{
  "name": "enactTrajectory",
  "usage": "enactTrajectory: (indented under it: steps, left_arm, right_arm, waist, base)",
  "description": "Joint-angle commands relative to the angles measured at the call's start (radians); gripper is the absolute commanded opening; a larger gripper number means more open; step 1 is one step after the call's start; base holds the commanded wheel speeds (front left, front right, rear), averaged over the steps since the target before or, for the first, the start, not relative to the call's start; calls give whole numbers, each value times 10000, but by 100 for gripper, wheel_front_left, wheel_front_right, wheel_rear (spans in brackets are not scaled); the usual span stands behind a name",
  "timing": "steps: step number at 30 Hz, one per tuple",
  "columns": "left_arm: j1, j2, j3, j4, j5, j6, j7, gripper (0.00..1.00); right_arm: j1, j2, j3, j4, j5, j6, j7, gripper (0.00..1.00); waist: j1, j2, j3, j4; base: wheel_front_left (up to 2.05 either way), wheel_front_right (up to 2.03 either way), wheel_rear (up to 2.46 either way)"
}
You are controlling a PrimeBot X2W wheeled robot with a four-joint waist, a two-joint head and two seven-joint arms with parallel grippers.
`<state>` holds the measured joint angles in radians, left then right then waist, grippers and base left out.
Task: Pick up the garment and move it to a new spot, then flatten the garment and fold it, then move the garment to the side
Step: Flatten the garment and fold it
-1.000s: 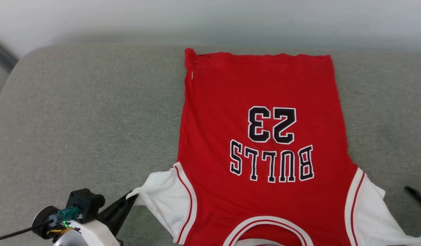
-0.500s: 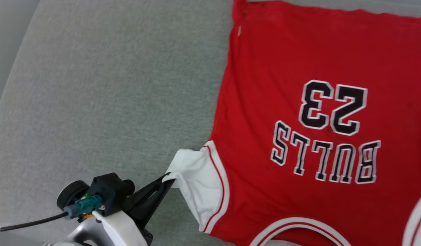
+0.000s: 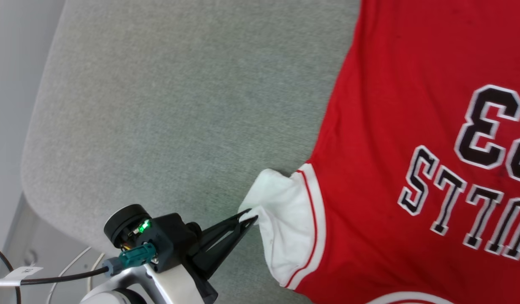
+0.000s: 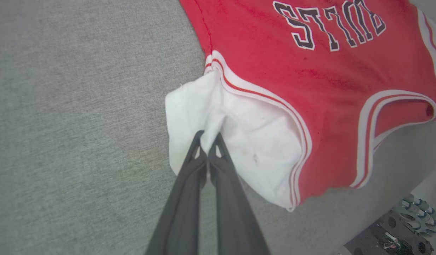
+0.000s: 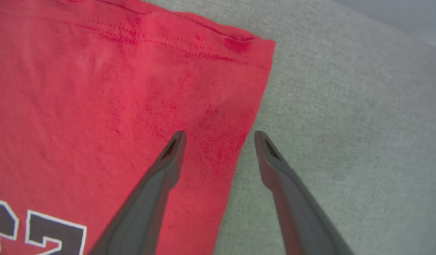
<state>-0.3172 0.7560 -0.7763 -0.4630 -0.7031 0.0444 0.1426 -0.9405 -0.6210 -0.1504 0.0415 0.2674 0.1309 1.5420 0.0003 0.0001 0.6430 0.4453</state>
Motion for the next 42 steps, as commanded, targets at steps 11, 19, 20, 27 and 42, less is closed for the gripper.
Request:
enactTrajectory:
  steps: [11,19,20,27,42]
  left_arm:
    - [-441,-397,-72,370,41,-369,-496,0]
    - [-351,-376,-39,705,-34,-386,-629,0]
    - [-321,-373,-25,751,-32,-348,-667,0]
    - [70,-20,161,790,-52,211,-451,0]
    - [1471,580,367,874,-529,1356,-364,0]
  right_arm:
    - [404,-127,28,966,-580,-4,290,39]
    - [984,-238,34,813,-269,-4,281,0]
    - [1060,-187,-7,819,-233,-4,208,0]
    - [2531,393,-800,948,21,-4,-717,0]
    - [6697,1698,-1683,-458,1631,-4,-1977,0]
  waist:
    - [-3,-1,709,743]
    - [-3,-1,370,604]
    - [-3,-1,259,541]
    - [-3,-1,-1354,-638]
    - [-3,-1,-3915,-2882]
  base:
    - [0,0,0]
    - [0,0,0]
    - [0,0,0]
    - [0,0,0]
    - [0,0,0]
